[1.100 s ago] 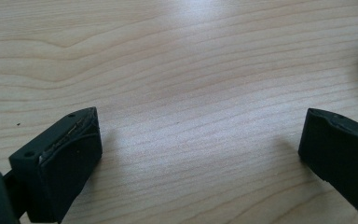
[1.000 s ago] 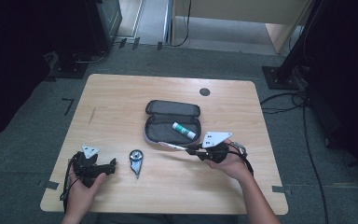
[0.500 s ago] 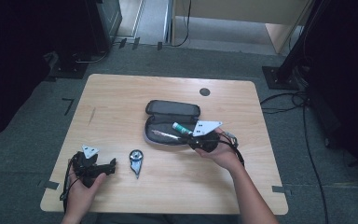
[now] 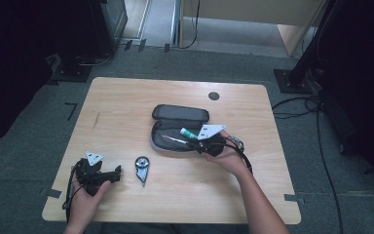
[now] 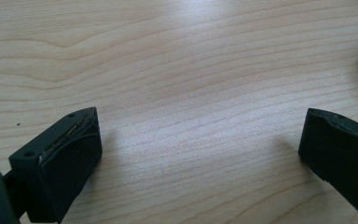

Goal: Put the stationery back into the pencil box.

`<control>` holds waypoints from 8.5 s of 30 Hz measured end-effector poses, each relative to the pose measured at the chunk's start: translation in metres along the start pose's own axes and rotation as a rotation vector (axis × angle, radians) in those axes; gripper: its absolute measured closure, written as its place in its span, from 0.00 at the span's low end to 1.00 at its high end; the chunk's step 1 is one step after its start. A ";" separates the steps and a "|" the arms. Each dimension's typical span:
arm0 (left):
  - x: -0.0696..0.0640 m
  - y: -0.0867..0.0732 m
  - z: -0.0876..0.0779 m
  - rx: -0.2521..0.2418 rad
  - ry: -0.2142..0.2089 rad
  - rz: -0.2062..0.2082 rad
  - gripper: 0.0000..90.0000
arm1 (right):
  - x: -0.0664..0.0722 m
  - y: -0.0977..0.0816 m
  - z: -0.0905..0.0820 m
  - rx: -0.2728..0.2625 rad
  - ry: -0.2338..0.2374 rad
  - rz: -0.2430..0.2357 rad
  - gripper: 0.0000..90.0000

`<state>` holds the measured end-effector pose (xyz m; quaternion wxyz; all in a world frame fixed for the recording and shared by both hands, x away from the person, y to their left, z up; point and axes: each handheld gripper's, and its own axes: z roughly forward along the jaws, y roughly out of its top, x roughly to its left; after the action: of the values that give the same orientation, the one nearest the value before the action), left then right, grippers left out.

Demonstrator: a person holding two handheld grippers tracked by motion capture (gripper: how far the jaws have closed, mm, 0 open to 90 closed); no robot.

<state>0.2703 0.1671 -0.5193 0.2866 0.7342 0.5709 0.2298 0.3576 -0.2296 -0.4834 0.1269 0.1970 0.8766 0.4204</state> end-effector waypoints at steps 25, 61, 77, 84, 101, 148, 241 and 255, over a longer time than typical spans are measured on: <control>0.000 0.000 0.000 0.001 0.000 0.000 0.00 | 0.003 -0.011 -0.022 -0.062 -0.033 0.098 0.68; 0.000 0.000 0.000 0.000 0.000 -0.001 0.00 | 0.020 -0.063 -0.110 -0.058 -0.312 0.381 0.16; 0.000 0.000 0.000 0.000 0.000 -0.001 0.00 | 0.029 -0.100 -0.145 -0.022 -0.384 0.444 0.17; 0.000 0.000 0.000 -0.001 0.000 -0.002 0.00 | 0.032 -0.120 -0.160 -0.003 -0.413 0.477 0.17; -0.001 0.001 0.000 -0.001 0.009 -0.011 0.00 | 0.040 -0.171 -0.178 0.038 -0.519 0.584 0.18; -0.058 0.026 -0.027 0.006 -0.126 0.019 0.07 | 0.035 -0.183 -0.169 0.108 -0.611 0.631 0.12; -0.109 0.041 -0.010 -0.088 -0.223 0.122 0.46 | 0.034 -0.182 -0.168 0.111 -0.609 0.637 0.10; -0.114 0.051 -0.018 -0.159 -0.252 0.115 0.46 | 0.034 -0.182 -0.168 0.111 -0.609 0.637 0.10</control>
<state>0.2670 0.0503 -0.4729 0.3995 0.7636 0.4677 0.1965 0.2186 -0.4330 -0.5254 0.2327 0.5787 0.7160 0.3136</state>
